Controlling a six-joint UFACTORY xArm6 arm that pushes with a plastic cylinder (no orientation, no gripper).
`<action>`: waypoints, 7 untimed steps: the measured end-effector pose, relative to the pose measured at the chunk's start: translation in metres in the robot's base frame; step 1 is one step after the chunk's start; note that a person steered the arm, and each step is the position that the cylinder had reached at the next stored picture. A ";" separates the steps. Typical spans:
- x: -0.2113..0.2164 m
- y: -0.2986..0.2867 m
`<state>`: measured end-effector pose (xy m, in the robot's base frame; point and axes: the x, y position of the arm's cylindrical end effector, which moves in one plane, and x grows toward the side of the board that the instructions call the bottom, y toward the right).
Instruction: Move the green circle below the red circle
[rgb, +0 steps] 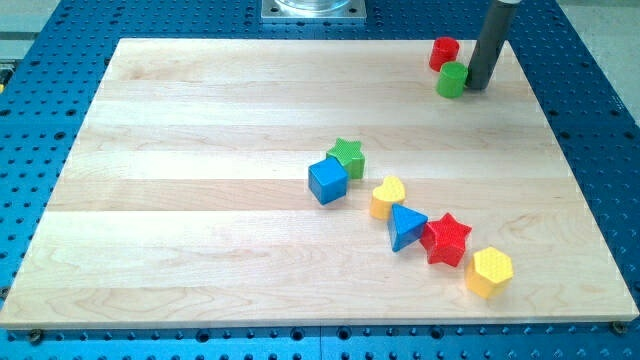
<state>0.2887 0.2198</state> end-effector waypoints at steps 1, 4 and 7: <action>0.002 -0.018; 0.050 -0.157; -0.005 -0.091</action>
<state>0.2837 0.1293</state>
